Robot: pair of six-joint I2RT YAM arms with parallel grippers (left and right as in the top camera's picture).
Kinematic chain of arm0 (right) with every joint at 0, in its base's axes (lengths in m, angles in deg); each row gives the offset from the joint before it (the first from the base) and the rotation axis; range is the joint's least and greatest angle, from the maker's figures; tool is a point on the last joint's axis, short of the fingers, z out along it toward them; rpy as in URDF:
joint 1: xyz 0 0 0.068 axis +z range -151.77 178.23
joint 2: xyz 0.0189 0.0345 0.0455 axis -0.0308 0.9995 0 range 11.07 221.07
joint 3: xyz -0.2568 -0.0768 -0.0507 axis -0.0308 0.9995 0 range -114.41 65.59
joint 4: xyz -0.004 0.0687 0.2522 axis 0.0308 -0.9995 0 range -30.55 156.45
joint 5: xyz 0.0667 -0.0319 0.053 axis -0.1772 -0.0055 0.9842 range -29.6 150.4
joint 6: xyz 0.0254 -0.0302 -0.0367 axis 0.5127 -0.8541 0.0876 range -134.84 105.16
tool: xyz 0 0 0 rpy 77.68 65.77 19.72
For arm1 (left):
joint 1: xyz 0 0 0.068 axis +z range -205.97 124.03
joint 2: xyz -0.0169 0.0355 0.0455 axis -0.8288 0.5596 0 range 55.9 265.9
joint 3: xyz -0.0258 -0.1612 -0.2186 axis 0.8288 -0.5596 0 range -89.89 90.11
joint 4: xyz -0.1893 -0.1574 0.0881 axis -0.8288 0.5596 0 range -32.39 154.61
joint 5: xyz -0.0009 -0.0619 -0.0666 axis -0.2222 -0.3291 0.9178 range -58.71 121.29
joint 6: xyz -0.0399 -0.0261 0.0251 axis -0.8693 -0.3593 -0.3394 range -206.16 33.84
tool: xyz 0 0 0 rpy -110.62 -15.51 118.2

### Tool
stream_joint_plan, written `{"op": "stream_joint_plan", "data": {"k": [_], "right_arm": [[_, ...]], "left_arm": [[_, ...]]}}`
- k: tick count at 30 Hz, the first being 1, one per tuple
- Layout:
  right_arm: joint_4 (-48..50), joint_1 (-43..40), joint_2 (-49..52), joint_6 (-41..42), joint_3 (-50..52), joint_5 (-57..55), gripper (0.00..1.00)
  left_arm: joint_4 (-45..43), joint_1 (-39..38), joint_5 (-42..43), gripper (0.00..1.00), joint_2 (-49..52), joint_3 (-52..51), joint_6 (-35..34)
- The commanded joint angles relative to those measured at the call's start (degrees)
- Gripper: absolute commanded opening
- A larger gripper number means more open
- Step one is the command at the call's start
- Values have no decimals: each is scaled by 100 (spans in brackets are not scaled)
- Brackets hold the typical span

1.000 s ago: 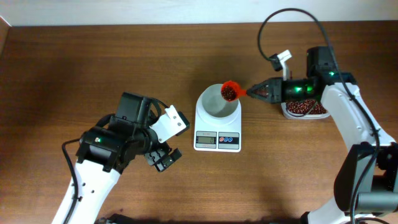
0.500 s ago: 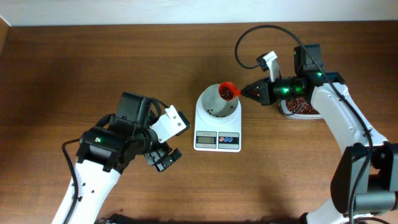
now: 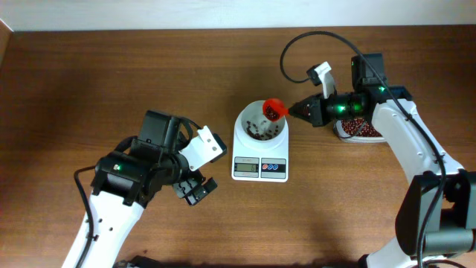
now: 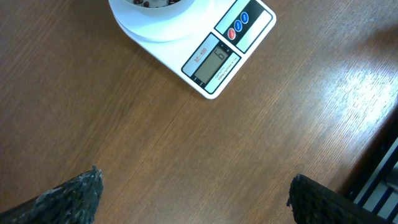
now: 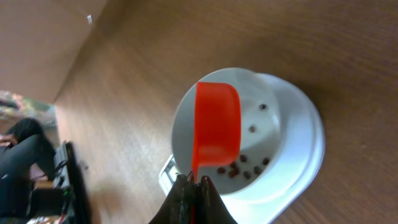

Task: Scoop and weigh 50g on scale
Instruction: 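Tip the orange scoop over the white bowl to pour beans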

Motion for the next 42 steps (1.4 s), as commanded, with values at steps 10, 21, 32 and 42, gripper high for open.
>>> {"op": "stream_joint_plan", "data": {"k": [10, 21, 32, 42], "right_arm": [[-22, 72, 39, -444, -44, 343, 4], [-11, 614, -15, -1126, -59, -688, 4], [129, 673, -166, -881, -59, -1530, 4], [-72, 675, -391, -1585, -61, -1233, 4]], "left_arm": [[-9, 31, 83, 99, -55, 87, 70], [-9, 31, 83, 99, -55, 87, 70], [-9, 31, 83, 99, -55, 87, 68], [-9, 31, 83, 99, -55, 87, 68]]}}
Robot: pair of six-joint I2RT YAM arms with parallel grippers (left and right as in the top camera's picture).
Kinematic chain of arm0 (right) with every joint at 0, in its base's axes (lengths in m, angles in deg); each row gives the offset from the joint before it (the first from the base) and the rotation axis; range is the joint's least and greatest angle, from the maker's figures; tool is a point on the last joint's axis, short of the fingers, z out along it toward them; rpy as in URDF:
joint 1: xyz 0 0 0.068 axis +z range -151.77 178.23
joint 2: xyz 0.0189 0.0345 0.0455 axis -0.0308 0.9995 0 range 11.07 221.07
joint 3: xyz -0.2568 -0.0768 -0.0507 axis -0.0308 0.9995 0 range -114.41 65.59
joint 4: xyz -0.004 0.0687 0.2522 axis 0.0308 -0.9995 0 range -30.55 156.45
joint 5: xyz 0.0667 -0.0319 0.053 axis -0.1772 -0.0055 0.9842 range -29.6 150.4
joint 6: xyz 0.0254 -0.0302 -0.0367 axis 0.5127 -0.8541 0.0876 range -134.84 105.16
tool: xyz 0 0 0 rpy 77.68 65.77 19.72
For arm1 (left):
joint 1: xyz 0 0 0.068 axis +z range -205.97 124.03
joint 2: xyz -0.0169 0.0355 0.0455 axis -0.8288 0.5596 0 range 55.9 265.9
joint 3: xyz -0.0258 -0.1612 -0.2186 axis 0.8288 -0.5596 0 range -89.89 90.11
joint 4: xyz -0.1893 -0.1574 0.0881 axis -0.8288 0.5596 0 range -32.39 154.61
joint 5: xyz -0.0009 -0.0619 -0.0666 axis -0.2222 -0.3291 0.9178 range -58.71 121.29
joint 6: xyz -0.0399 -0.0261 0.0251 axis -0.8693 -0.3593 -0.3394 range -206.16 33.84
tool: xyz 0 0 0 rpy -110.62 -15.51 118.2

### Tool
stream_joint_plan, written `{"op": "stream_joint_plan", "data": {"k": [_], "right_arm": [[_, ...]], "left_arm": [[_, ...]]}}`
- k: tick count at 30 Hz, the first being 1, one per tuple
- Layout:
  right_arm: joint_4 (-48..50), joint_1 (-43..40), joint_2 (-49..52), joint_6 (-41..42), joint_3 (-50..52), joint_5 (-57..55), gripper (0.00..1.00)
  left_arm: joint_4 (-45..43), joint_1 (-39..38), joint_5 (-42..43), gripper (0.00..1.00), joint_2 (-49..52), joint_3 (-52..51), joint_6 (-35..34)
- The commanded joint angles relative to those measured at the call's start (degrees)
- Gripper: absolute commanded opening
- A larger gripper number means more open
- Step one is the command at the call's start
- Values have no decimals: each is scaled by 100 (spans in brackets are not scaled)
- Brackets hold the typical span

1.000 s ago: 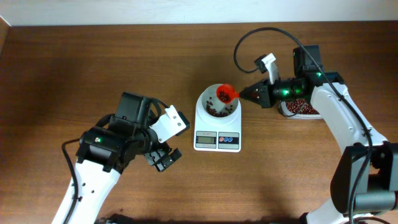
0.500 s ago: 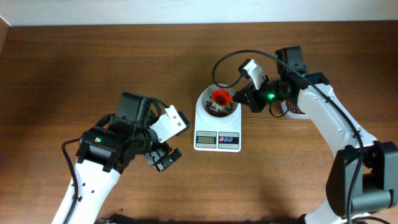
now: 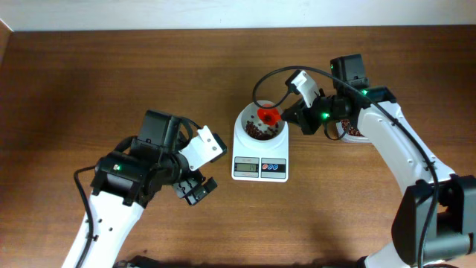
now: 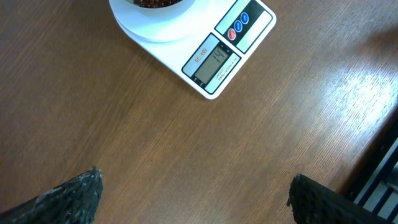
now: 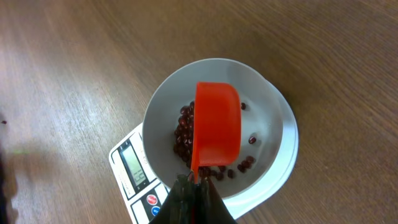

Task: Scoop and weigh 50g on scale
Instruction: 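Tip the orange scoop over the white bowl to pour beans, then move the scoop back into the bean tub and scoop beans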

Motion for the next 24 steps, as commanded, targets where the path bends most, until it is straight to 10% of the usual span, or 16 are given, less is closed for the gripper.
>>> {"op": "stream_joint_plan", "data": {"k": [1, 24], "right_arm": [[59, 37, -225, 118, -48, -175, 4], [-39, 144, -448, -20, -48, -555, 4]], "left_arm": [[-9, 31, 85, 99, -55, 76, 68], [-9, 31, 85, 99, -55, 76, 68]]}}
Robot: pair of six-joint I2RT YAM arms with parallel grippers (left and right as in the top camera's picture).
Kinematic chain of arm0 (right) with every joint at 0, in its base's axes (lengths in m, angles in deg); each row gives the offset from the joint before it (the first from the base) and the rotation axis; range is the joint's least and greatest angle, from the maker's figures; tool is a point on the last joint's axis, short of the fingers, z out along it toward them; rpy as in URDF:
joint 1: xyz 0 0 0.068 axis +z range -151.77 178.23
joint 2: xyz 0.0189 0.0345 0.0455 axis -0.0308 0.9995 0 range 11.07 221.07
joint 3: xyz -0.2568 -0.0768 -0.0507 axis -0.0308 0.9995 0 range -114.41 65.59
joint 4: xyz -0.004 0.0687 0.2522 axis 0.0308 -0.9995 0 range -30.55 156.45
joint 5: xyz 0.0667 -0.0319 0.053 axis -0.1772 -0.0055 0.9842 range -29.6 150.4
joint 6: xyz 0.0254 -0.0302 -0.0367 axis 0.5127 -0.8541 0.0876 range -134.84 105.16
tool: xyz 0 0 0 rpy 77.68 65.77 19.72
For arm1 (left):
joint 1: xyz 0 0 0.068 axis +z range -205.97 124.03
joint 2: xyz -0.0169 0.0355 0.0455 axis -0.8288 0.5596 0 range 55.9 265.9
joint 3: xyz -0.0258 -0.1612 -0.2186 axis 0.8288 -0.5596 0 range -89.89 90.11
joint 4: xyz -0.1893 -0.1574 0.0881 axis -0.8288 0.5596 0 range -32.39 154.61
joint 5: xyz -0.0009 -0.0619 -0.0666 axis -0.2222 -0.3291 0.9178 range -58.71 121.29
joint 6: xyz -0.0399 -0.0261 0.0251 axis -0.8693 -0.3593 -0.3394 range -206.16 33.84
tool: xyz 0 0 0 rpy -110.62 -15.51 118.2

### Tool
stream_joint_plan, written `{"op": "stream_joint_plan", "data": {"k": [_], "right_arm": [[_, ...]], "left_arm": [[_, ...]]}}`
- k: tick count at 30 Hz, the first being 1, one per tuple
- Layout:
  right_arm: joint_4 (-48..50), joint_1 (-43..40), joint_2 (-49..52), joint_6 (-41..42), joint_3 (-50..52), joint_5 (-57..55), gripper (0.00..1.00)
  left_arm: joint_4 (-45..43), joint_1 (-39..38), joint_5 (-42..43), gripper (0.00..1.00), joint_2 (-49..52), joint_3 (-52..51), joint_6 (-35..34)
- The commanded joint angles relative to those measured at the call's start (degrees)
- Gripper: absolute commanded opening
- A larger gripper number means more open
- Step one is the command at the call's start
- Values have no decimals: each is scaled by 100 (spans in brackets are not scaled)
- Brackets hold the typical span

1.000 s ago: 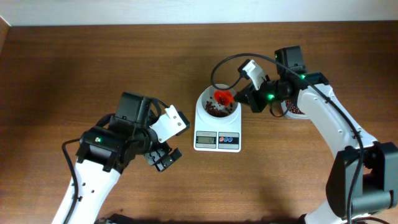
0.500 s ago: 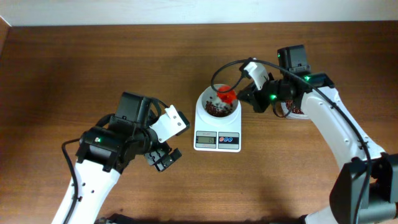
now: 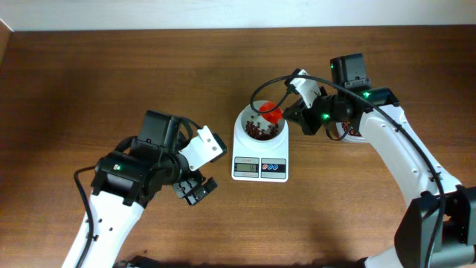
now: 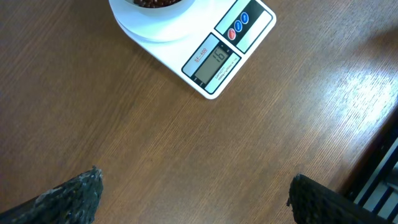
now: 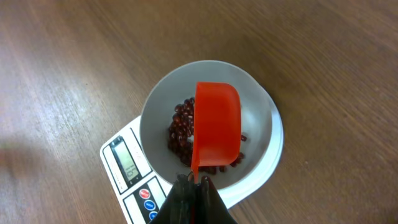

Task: Scoop and weigh 50g on scale
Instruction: 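Move the scoop back into the bean tub and scoop beans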

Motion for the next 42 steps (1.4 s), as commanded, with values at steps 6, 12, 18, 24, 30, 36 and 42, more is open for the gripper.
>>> {"op": "stream_joint_plan", "data": {"k": [6, 12, 18, 24, 30, 36, 42], "right_arm": [[168, 63, -155, 382, -39, -302, 4], [74, 118, -162, 205, -39, -262, 4], [140, 415, -229, 13, -44, -723, 4], [293, 474, -330, 140, -55, -833, 4], [-811, -63, -1755, 673, -487, -2487, 4], [-1425, -2258, -1663, 791, -299, -2634, 4], [-1427, -2411, 85, 791, -282, -3171, 4]], "left_arm": [[-11, 31, 85, 99, -55, 76, 70], [-11, 31, 85, 99, -55, 76, 68], [-11, 31, 85, 99, -55, 76, 68], [-11, 31, 85, 99, -55, 76, 68], [-11, 31, 85, 99, -55, 76, 68], [-11, 31, 85, 99, -55, 76, 68], [-11, 31, 85, 99, -55, 76, 70]]}}
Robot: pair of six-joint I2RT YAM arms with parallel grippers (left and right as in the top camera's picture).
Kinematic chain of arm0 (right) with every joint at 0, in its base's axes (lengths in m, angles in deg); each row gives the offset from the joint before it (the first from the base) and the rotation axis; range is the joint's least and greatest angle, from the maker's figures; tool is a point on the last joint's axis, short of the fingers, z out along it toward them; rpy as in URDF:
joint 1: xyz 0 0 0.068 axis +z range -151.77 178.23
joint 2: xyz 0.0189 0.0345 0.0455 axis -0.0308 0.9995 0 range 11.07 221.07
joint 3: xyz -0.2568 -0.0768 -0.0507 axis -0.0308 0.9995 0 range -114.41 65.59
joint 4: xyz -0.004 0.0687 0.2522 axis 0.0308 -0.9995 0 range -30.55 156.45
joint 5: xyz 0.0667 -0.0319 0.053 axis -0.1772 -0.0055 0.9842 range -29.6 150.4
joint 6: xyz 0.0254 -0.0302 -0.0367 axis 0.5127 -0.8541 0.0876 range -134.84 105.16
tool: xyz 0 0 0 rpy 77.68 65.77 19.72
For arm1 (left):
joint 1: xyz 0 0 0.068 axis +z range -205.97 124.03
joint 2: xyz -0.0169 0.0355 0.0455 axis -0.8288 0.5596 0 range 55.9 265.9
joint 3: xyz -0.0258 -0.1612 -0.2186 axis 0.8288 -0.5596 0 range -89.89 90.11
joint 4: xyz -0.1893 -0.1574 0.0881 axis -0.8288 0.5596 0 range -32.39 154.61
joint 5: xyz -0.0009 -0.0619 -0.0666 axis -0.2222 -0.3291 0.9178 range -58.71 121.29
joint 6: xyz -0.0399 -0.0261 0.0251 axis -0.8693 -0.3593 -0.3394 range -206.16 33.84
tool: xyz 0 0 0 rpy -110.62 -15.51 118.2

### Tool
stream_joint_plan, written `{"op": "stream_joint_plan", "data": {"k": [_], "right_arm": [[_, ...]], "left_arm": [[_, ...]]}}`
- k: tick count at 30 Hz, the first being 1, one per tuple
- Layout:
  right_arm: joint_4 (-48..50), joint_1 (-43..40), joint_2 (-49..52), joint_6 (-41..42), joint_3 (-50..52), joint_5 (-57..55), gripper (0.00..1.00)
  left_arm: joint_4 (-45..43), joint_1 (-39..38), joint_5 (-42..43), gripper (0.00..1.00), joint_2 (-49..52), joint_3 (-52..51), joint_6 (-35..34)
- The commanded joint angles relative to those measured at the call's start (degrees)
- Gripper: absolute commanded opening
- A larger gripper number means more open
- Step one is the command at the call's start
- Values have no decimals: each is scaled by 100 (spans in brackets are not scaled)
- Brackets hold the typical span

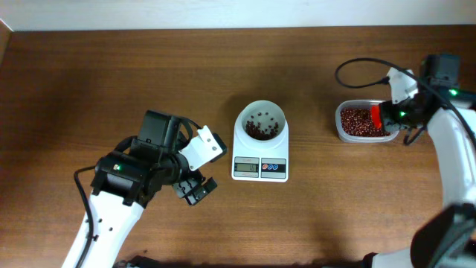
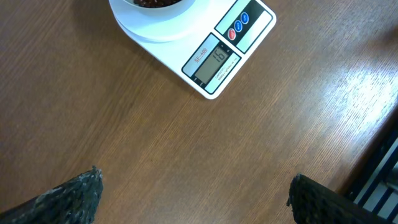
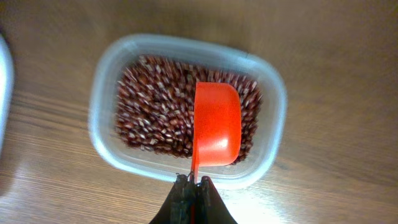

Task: Scoop and weigh 50g on scale
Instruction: 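Move the scoop back into the bean tub and scoop beans, then carry the filled scoop over the white bowl on the scale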

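Observation:
A white scale [image 1: 259,167] sits mid-table with a white bowl [image 1: 261,123] of a few red beans on it; in the left wrist view its display [image 2: 216,58] reads 16. My right gripper [image 3: 193,184] is shut on the handle of a red scoop [image 3: 217,124], held over the clear tub of red beans [image 3: 155,118] at the right [image 1: 359,121]. The scoop's hollow faces away, so I see no load. My left gripper [image 2: 194,193] is open over bare table, below and left of the scale, with nothing between its fingers.
A black cable [image 1: 357,67] loops above the tub from the right arm. The left arm [image 1: 141,175] rests on the table's left half. A pale wall edge runs along the far side.
My right gripper has carried the red scoop from over the bowl on the scale to over the bean tub at the right. The display still reads 16. The left arm has not moved.
The scoop was over the bowl, which held only a few beans, with a low reading. Then more beans lay in the bowl and the display read about 14, then 16. Now the scoop is back over the tub.

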Motion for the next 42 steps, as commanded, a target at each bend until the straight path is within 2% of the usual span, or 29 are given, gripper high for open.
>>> {"op": "stream_joint_plan", "data": {"k": [1, 4, 9, 13, 15, 18, 26, 30, 37, 42], "right_arm": [[-42, -35, 568, 48, 28, -476, 4], [-48, -33, 686, 48, 28, -485, 4], [-236, -35, 719, 46, 28, 1207, 4], [-129, -98, 1084, 184, 28, 1266, 4], [-140, -378, 1086, 264, 28, 1552, 4], [-162, -1257, 1088, 262, 28, 3091, 4], [-332, -2188, 1088, 258, 28, 4286, 4], [-457, -2188, 1088, 258, 28, 4398, 4], [-704, -2127, 1086, 175, 28, 5989, 4], [-699, -1338, 1084, 175, 28, 6673, 4]], "left_arm": [[-11, 24, 83, 99, -55, 76, 70], [-11, 24, 83, 99, -55, 76, 70], [-11, 24, 83, 99, -55, 76, 68], [-11, 24, 81, 99, -55, 76, 70], [-11, 24, 81, 99, -55, 76, 68], [-11, 24, 81, 99, -55, 76, 68], [-11, 24, 83, 99, -55, 76, 68], [-11, 24, 83, 99, -55, 76, 68], [-11, 24, 83, 99, -55, 76, 68], [-11, 24, 81, 99, -55, 76, 68]]}}
